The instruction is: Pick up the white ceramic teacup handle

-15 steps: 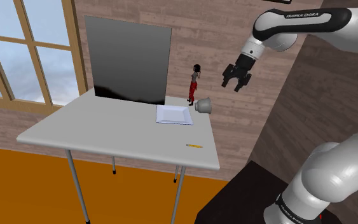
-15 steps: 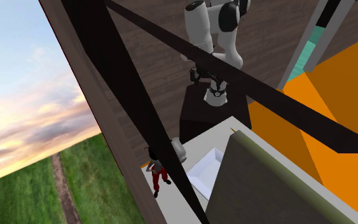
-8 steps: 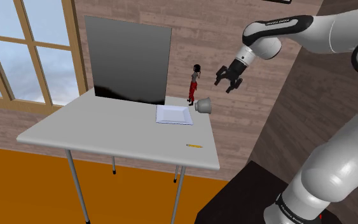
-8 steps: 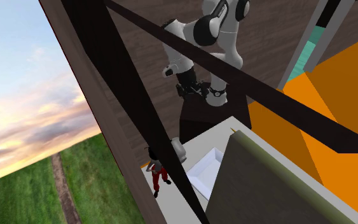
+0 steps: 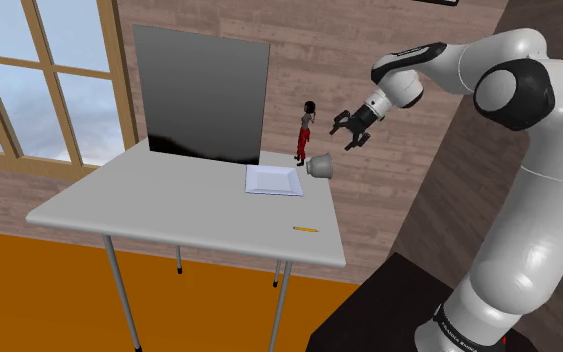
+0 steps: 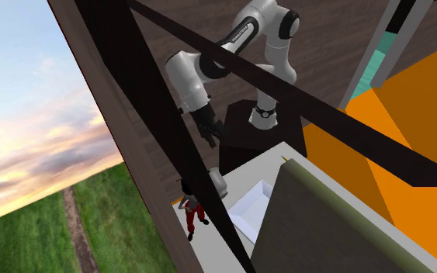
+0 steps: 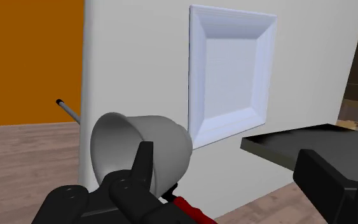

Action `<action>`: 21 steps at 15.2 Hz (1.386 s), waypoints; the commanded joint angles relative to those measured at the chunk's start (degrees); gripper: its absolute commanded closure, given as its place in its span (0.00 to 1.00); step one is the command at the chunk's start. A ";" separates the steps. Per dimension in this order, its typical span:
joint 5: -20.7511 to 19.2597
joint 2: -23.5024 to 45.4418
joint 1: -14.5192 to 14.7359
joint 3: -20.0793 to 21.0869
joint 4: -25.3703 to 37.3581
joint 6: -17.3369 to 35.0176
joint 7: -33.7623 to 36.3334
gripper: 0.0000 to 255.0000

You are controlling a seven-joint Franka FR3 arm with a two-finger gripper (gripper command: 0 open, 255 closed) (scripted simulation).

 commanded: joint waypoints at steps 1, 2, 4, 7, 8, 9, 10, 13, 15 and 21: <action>5.05 4.61 -1.67 -0.25 3.18 -0.73 -0.68 0.00; 7.37 6.88 -2.66 -0.24 4.77 -1.16 -0.95 0.00; 11.84 11.37 -4.84 0.09 8.03 -2.01 -1.21 0.00; 16.18 15.96 -7.15 0.82 11.01 -2.41 -1.58 0.00; 16.40 16.25 -7.19 0.93 10.72 -2.07 -2.04 0.00; 16.64 16.55 -7.22 1.02 10.44 -1.73 -2.51 0.00; 16.89 16.86 -7.25 1.11 10.17 -1.41 -2.97 0.00; 17.65 17.84 -7.35 1.40 9.44 -0.46 -4.36 0.00; 17.80 18.03 -7.37 1.45 9.31 -0.28 -4.63 0.00; 17.78 17.97 -7.36 1.44 9.27 -0.28 -4.61 1.00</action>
